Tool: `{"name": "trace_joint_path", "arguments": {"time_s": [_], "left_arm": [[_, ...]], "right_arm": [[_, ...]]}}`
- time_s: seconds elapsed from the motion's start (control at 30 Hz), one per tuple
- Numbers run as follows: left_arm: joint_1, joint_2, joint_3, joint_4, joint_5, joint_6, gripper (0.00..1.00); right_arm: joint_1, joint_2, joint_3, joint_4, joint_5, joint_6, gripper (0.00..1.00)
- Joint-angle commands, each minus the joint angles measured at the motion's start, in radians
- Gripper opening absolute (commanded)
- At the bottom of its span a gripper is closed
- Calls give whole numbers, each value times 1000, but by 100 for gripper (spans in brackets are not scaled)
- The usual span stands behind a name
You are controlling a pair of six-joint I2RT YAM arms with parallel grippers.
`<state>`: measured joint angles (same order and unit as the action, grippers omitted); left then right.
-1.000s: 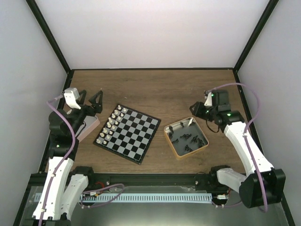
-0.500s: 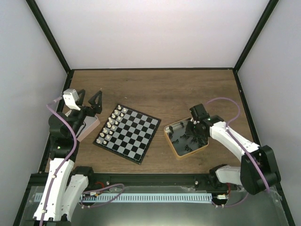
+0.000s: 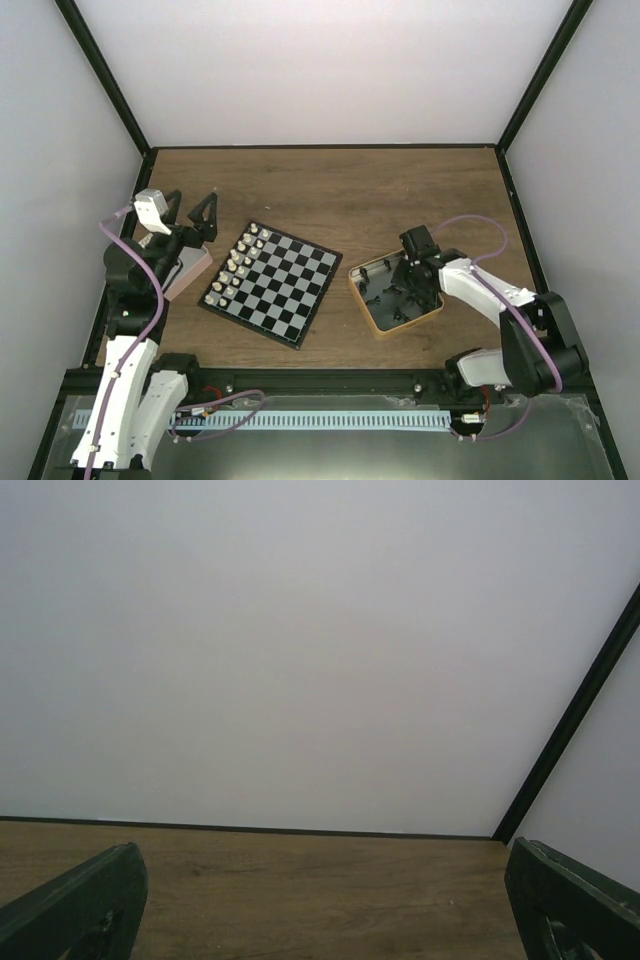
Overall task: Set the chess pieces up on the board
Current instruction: Pick up the chess piece from the storage box.
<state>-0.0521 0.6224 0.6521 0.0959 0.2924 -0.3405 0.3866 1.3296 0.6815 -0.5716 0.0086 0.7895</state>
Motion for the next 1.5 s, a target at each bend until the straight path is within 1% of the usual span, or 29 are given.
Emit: {"name": "trace_joint_path", "arguments": {"time_s": [0.0,0.23,0.4,0.63,0.73,0.87,0.93,1.07,1.17,1.23,1.27,1.4,1.47], "left_arm": [[6,-5,-12,32,1,-6,100],[6,-3,-12,26,-2,-6,100],[5,-1,-12,26,-7,-6,100],[6,4,-13,26,-7,-6,100],[6,12,-12,26,1,-8,100],[6,38,-1,25,-3,-38,100],[6,84,28,8,33,-48,100],[4,211,62,5,155,-97,100],[0,319,79,22,301,-142,100],[-25,383,93,42,386,-179,99],[-47,408,98,48,402,-193,99],[-210,461,119,54,358,-201,98],[-295,488,137,59,364,-205,96]], "right_arm": [[5,25,-10,42,7,26,22],[5,54,-19,33,43,28,22],[6,82,-20,53,37,20,18],[5,111,-23,80,60,4,18],[5,109,-30,97,66,-4,11],[5,44,-40,135,78,1,10],[5,-20,-46,153,90,16,9],[5,-156,-45,195,85,26,9],[5,-232,-44,276,-14,-32,9],[5,-261,-35,311,-84,-45,9],[6,-274,-30,330,-115,-45,9],[8,-334,-39,423,-232,-13,9],[10,-361,-48,499,-294,16,9]]}}
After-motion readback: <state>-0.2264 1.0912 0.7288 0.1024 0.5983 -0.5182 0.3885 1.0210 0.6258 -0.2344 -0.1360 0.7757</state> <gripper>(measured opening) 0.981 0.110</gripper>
